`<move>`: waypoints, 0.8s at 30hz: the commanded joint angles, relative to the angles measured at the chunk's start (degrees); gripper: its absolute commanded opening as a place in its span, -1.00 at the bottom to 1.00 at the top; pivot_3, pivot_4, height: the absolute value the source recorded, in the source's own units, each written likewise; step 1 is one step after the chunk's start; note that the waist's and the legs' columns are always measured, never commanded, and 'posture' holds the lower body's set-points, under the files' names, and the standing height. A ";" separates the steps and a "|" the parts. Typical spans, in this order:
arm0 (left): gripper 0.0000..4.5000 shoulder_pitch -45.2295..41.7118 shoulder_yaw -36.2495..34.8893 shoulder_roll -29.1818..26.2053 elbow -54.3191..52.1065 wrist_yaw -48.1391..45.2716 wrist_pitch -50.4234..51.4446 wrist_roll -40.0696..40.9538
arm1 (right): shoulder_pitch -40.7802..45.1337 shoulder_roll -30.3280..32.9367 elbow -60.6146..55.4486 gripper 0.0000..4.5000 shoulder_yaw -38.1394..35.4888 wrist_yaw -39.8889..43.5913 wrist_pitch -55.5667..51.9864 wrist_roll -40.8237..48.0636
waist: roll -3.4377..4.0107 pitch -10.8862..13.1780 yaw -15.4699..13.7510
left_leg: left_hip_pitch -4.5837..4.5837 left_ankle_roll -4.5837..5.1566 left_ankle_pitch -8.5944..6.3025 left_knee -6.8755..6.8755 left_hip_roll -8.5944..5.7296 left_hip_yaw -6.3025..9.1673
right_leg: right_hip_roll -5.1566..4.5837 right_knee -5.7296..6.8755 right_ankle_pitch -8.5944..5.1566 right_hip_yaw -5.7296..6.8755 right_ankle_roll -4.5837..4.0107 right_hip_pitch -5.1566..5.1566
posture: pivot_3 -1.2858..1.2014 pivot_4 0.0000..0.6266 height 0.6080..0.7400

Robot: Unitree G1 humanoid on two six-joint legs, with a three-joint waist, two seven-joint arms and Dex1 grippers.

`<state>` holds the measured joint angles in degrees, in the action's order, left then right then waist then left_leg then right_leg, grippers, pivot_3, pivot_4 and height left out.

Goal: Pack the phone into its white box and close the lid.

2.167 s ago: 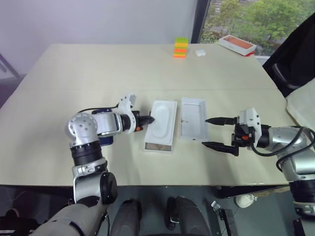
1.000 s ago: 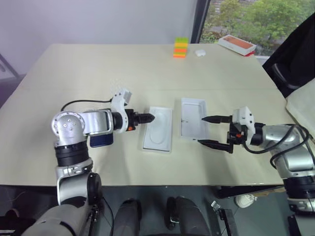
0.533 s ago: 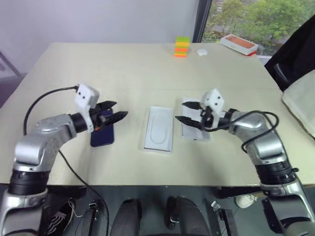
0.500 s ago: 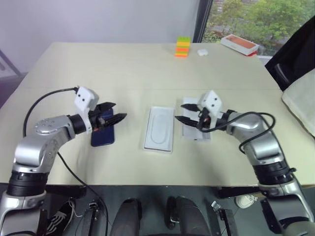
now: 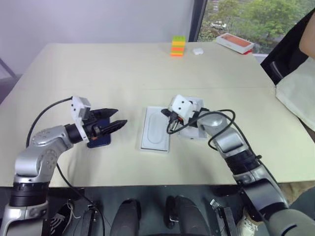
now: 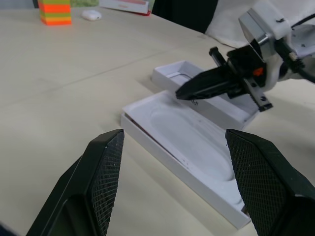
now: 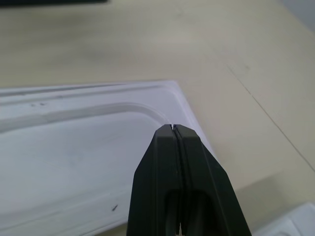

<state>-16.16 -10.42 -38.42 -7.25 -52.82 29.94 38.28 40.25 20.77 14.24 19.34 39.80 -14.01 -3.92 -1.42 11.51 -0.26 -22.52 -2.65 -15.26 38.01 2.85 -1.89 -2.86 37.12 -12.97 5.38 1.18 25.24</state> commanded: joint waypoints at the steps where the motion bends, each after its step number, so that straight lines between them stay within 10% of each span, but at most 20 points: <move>1: 0.55 -0.35 -1.94 0.15 -2.09 0.26 0.33 1.51 | 0.95 -1.24 -0.02 -0.98 1.48 0.63 2.80 -1.56 | 0.00 0.00 -0.01 | 0.00 0.00 0.00 0.00 0.00 0.00 | 0.00 0.00 0.00 0.00 0.00 0.00 | 0.03 -0.52 1.00; 24: 0.55 -1.41 -0.19 1.37 -2.24 1.88 -0.97 -2.60 | -4.53 0.82 -5.10 -0.98 6.41 7.65 4.11 -7.43 | -0.02 -0.02 -0.08 | 0.03 0.00 0.00 0.00 0.01 -0.01 | 0.02 0.00 0.00 -0.02 0.00 -0.01 | 0.03 -0.52 1.00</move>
<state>-16.57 -9.94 -36.88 -8.91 -50.76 29.63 35.57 35.58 20.98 9.12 25.49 47.25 -10.58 -10.39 -1.44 11.50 -0.34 -22.49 -2.65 -15.26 38.01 2.86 -1.90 -2.84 37.12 -12.96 5.36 1.17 25.23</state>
